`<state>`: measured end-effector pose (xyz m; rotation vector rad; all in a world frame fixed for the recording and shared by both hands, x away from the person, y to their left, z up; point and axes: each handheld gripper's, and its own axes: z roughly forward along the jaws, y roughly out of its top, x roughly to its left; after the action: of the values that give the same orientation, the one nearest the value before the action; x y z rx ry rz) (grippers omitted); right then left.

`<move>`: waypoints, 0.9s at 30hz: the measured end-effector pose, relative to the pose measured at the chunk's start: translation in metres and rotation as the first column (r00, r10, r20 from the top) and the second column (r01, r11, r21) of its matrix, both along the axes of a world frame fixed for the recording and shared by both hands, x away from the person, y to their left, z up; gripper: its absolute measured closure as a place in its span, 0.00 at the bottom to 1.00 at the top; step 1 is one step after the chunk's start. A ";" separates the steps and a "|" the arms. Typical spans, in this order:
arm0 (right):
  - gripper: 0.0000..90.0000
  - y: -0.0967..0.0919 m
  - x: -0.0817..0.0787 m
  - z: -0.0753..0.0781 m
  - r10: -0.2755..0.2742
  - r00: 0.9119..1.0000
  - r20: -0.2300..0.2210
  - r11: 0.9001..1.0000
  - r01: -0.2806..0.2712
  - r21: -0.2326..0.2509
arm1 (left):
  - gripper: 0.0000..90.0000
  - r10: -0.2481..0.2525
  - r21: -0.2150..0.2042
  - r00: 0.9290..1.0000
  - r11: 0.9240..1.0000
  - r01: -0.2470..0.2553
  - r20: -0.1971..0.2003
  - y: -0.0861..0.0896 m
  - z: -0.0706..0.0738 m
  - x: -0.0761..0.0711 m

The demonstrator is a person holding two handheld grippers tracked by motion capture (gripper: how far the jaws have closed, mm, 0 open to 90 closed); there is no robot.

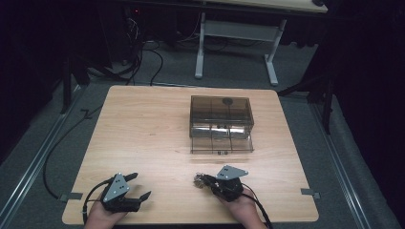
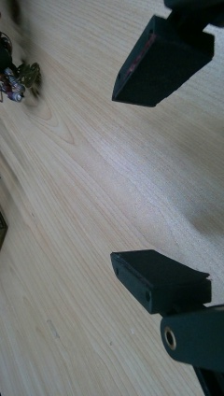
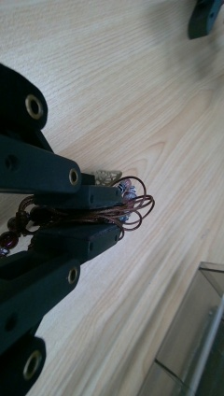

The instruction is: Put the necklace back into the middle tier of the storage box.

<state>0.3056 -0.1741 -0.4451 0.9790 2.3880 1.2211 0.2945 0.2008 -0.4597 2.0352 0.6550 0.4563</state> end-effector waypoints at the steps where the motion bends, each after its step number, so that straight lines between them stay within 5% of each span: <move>1: 0.91 -0.001 0.000 0.001 0.000 1.000 0.005 1.000 0.000 0.008 | 0.22 0.000 0.000 1.000 1.000 0.000 0.000 0.000 0.000 0.000; 27: 0.91 -0.054 -0.013 0.015 -0.124 0.991 0.048 0.991 0.121 0.060 | 0.21 -0.002 -0.005 1.000 1.000 0.002 0.003 0.000 0.000 0.000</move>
<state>0.2930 -0.2276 -0.4304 1.0809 2.2297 1.2602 0.2940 0.2012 -0.4596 2.0303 0.6519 0.4564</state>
